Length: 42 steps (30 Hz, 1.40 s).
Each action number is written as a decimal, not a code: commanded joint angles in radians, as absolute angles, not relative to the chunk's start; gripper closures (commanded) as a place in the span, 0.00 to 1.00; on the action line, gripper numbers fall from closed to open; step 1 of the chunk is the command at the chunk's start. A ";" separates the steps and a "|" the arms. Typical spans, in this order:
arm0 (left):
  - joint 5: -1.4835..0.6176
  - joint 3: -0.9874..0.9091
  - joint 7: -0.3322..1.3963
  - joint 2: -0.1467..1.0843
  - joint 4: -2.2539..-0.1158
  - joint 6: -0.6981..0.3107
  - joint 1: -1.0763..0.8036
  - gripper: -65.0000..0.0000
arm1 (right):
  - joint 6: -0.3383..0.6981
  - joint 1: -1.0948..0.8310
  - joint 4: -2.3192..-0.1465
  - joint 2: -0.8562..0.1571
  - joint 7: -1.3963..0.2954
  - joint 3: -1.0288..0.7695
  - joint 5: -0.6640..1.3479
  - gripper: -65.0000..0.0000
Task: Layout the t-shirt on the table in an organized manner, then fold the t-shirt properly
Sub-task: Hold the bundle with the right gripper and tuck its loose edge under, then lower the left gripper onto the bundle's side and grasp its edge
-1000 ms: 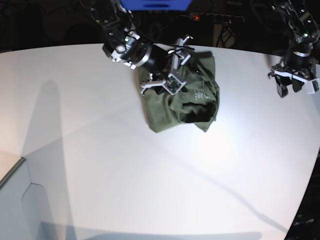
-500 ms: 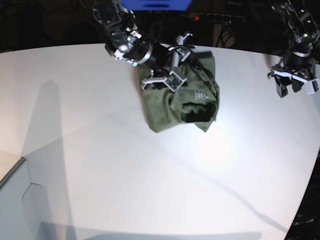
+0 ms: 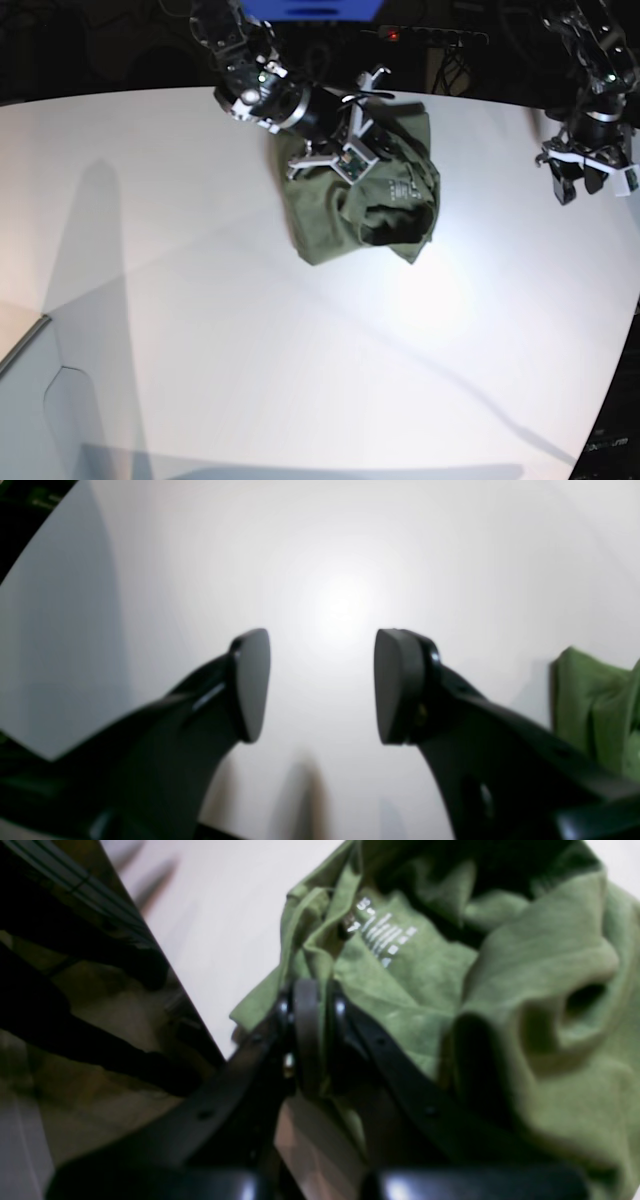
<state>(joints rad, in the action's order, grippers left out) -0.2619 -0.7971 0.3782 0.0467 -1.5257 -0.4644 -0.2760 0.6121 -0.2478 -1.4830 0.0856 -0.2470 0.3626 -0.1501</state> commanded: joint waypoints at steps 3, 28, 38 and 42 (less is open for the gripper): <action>-0.272 -0.802 0.355 0.056 -1.541 -0.467 -0.275 0.50 | 0.615 -0.268 -1.541 0.093 -0.213 0.412 -0.131 1.00; -0.272 -0.803 0.355 0.058 -1.549 -0.467 -0.278 0.50 | 0.615 -0.263 -1.501 0.091 -0.214 0.613 -0.131 0.49; -0.561 -0.803 0.453 0.059 -1.695 -0.467 -0.332 0.49 | 0.615 -0.318 -1.715 0.004 -0.214 0.506 -0.128 0.45; -0.645 -0.794 0.602 0.045 -1.796 -0.467 -0.328 0.39 | 0.615 -0.326 -1.767 0.005 -0.220 0.427 -0.128 0.45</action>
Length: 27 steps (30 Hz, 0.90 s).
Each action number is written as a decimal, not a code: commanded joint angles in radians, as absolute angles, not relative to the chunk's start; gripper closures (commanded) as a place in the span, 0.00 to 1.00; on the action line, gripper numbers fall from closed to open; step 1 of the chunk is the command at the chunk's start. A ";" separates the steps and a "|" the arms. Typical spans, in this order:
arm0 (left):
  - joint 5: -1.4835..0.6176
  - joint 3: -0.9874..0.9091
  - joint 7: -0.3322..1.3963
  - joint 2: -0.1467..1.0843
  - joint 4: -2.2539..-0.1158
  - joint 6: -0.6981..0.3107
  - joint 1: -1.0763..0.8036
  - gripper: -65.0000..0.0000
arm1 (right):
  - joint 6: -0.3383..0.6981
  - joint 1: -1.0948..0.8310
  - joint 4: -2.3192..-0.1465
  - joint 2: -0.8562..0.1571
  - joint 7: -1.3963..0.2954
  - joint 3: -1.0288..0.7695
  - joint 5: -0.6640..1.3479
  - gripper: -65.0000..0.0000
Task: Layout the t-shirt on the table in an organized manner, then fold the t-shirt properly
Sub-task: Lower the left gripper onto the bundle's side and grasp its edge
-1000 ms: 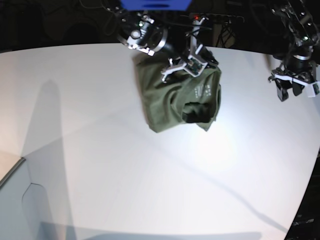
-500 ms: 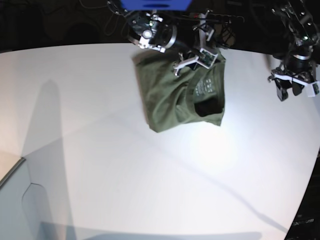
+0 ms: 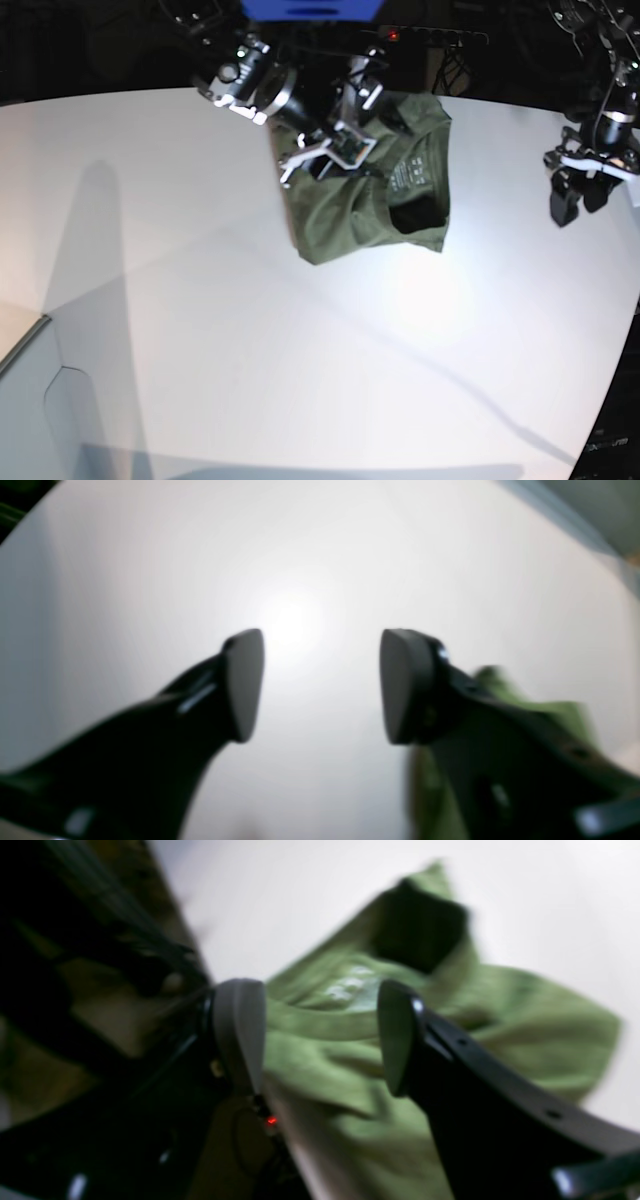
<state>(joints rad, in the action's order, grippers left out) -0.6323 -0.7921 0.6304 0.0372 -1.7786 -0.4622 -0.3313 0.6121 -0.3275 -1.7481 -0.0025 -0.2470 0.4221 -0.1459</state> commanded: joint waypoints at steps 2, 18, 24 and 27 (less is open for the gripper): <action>-0.671 -0.777 0.659 0.033 -1.828 -0.467 -0.325 0.32 | 0.615 -0.326 -1.770 0.004 -0.220 0.398 -0.128 0.45; -0.521 -0.496 0.687 0.030 -1.583 -0.463 -0.160 0.30 | 0.615 -0.338 -1.767 0.001 -0.222 0.323 -0.128 0.45; -0.518 -0.536 0.685 0.065 -1.357 -0.466 -0.062 0.30 | 0.615 -0.346 -1.764 0.001 -0.222 0.268 -0.128 0.45; -0.521 -0.565 0.685 0.071 -1.287 -0.466 -0.044 0.30 | 0.615 -0.352 -1.765 0.001 -0.222 0.243 -0.128 0.45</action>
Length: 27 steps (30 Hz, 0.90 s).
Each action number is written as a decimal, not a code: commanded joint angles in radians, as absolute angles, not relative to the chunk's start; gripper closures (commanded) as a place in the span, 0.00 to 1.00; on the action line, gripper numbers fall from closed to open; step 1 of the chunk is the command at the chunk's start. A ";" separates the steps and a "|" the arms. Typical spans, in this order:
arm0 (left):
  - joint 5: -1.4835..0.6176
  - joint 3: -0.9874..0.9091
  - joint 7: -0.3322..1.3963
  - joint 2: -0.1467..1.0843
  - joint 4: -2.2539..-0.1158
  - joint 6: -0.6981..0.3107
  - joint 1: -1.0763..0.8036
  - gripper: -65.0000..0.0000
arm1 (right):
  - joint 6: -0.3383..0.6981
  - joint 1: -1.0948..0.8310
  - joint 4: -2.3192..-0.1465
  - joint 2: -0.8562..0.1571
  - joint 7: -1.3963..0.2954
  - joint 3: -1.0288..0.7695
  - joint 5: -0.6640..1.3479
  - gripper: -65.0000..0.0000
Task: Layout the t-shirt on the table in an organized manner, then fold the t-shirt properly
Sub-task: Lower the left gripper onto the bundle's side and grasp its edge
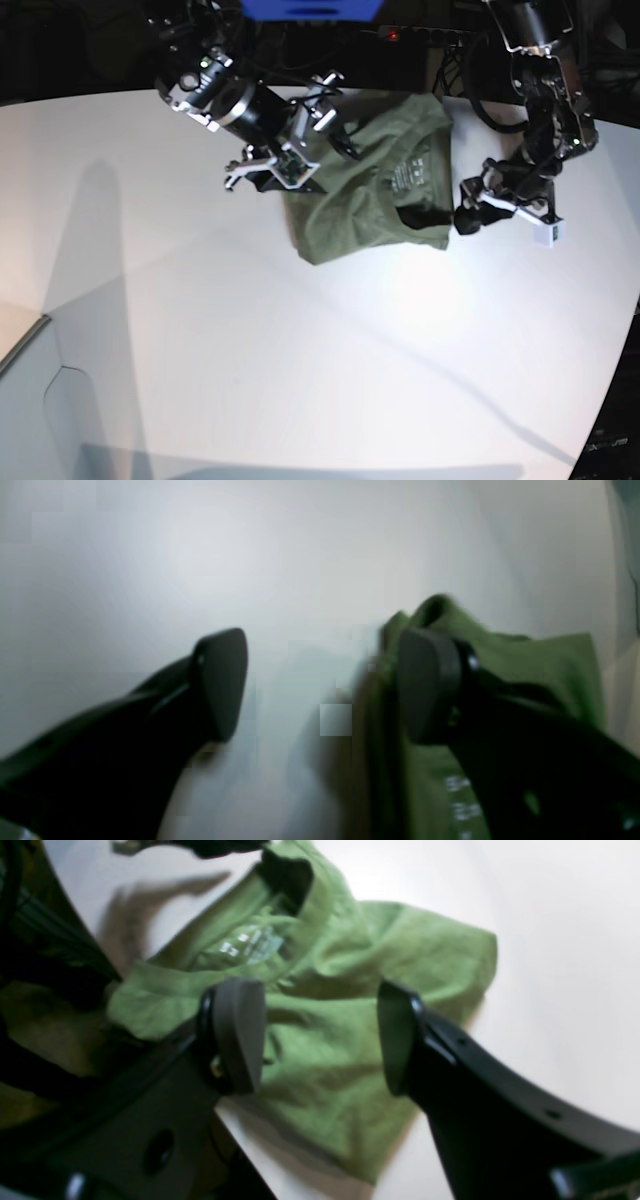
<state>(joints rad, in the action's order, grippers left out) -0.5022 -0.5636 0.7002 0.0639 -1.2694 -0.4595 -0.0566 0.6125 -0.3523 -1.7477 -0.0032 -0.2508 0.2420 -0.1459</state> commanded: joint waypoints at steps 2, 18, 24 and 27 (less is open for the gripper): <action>-0.521 -0.588 0.685 0.071 -1.265 -0.466 -0.036 0.30 | 0.615 -0.352 -1.765 0.001 -0.222 0.240 -0.128 0.45; -0.539 -0.707 0.697 0.061 -1.414 -0.467 -0.119 0.30 | 0.615 -0.341 -1.765 0.007 -0.222 0.189 -0.128 0.45; -0.677 -0.634 0.694 0.042 -1.498 -0.467 -0.179 0.30 | 0.615 -0.320 -1.762 0.007 -0.222 0.183 -0.128 0.45; -0.723 -0.596 0.690 0.042 -1.503 -0.458 -0.157 0.30 | 0.615 -0.321 -1.762 0.007 -0.222 0.183 -0.128 0.45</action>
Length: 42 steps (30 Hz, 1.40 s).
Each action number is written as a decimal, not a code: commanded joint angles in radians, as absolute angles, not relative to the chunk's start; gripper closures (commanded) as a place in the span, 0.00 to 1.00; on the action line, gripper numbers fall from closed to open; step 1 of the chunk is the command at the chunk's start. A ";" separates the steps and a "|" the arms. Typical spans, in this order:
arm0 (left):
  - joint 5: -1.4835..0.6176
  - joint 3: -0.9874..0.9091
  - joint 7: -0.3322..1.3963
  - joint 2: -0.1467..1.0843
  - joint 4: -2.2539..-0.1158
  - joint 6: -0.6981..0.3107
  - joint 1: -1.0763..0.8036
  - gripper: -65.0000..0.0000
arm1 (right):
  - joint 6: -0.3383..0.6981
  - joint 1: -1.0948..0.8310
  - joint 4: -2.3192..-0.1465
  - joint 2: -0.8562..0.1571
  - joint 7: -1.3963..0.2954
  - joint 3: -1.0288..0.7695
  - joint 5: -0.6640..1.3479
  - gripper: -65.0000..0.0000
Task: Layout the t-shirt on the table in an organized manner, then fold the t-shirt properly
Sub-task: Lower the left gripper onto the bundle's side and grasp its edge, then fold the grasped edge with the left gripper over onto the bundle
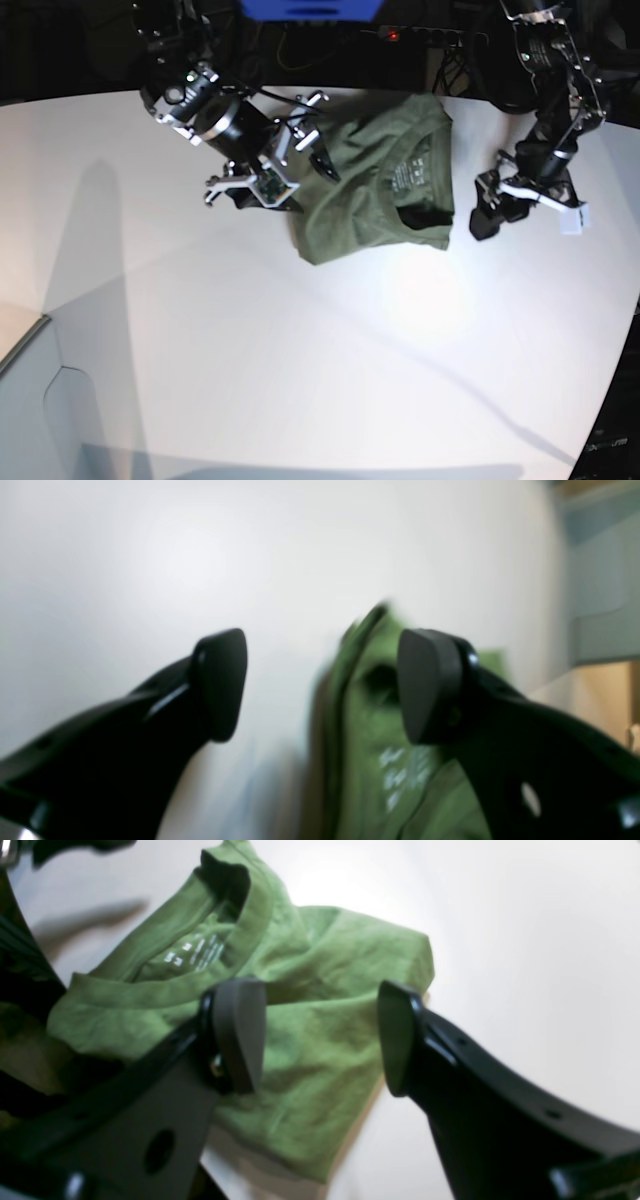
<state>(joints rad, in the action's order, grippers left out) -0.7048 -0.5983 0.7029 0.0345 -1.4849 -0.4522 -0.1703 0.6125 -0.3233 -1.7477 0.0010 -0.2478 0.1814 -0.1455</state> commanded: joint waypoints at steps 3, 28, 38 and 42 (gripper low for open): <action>-0.720 -0.559 0.690 0.042 -1.497 -0.456 -0.110 0.30 | 0.615 -0.323 -1.758 0.007 -0.222 0.185 -0.128 0.45; -0.631 -0.456 0.687 0.041 -1.260 -0.461 0.022 0.77 | 0.615 -0.323 -1.756 0.002 -0.222 0.185 -0.128 0.45; -0.634 -0.463 0.687 0.041 -1.276 -0.460 0.013 1.00 | 0.615 -0.323 -1.755 0.002 -0.222 0.185 -0.128 0.45; -0.636 -0.527 0.688 0.025 -1.276 -0.466 0.012 1.00 | 0.615 -0.323 -1.753 0.002 -0.222 0.185 -0.128 0.45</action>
<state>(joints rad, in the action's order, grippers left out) -0.6178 -0.5255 0.7033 0.0254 -1.2541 -0.4522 0.0002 0.6125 -0.3275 -1.7401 -0.0002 -0.2508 0.1841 -0.1459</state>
